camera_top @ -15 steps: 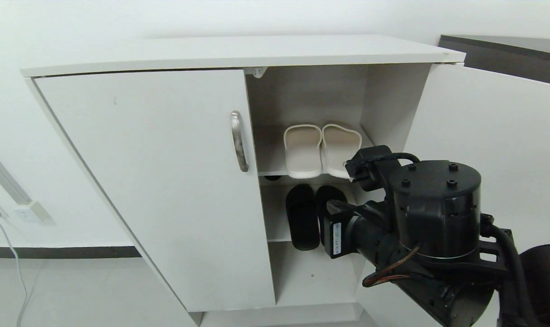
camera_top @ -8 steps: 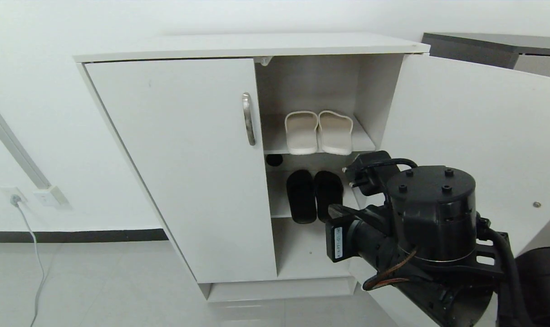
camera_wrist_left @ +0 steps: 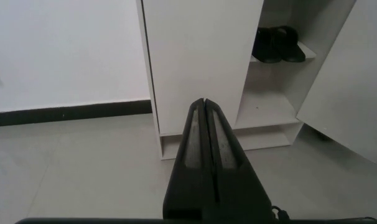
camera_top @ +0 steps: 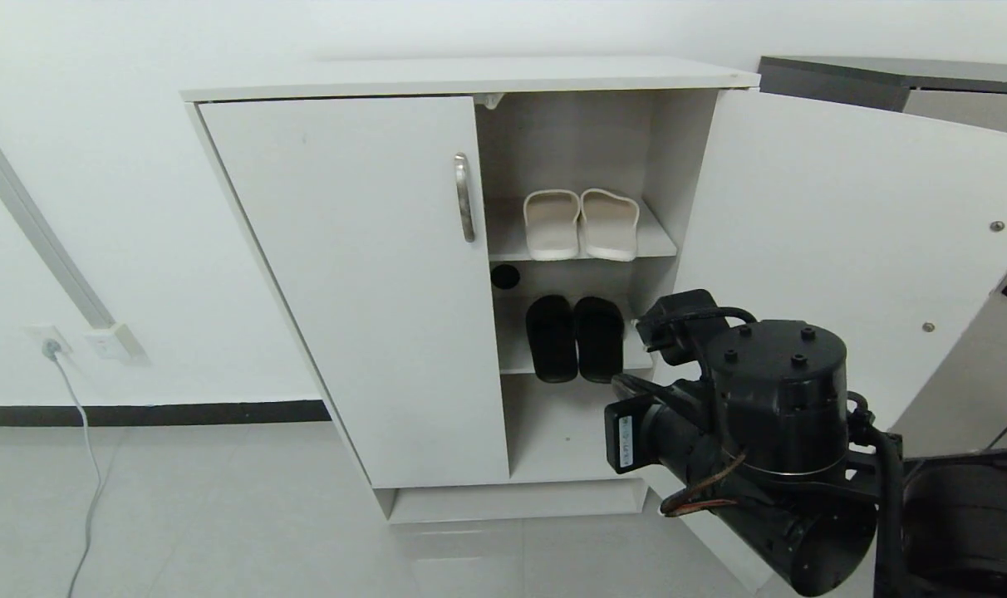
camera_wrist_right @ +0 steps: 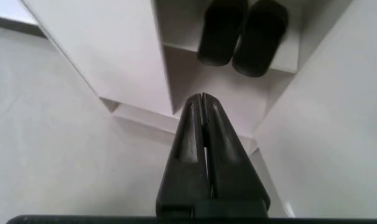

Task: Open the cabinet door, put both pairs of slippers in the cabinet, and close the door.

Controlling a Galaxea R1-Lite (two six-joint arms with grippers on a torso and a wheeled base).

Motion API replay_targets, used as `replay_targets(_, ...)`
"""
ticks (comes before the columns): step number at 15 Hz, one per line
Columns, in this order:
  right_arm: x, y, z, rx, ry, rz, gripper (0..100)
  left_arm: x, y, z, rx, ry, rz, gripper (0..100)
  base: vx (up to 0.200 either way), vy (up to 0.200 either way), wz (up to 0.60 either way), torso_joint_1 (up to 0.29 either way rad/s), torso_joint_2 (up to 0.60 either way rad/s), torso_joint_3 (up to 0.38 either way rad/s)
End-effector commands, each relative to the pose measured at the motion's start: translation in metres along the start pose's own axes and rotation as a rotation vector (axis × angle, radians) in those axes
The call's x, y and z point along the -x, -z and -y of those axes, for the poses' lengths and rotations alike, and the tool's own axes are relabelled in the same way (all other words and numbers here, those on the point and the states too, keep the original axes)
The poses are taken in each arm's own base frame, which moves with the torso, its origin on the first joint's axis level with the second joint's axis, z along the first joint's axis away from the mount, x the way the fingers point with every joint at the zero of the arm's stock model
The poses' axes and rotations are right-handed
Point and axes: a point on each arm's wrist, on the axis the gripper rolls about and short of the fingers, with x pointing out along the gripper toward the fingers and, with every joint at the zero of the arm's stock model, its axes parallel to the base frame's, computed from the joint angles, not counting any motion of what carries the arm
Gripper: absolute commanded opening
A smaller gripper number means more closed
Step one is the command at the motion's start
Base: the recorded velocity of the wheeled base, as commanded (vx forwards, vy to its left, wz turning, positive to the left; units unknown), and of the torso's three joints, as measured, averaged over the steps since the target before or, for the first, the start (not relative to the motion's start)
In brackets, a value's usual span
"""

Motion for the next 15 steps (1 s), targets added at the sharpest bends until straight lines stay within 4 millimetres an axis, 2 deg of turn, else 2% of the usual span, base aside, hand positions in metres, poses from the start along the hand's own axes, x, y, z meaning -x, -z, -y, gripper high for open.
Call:
replay_targets(1, -0.0028, 0.0082, 0.0016, 0.014, 0.008, -0.019, 0, -0.0001, 0.0000, 0.0000, 0.000, 0.000, -0.001, 0, 0.000, 0.000, 0.00, 0.000, 0.00, 0.000)
replay_targets(12, -0.0013, 0.0142, 0.0036, 0.031, 0.012, -0.036, 0, -0.0001, 0.0000, 0.0000, 0.000, 0.000, -0.001, 0, 0.000, 0.000, 0.00, 0.000, 0.00, 0.000)
replay_targets(15, -0.0015, 0.0150, 0.0036, 0.033, 0.013, -0.038, 0, -0.0001, 0.0000, 0.0000, 0.000, -0.002, -0.001, 0, 0.000, 0.000, 0.00, -0.005, -0.15, -0.232)
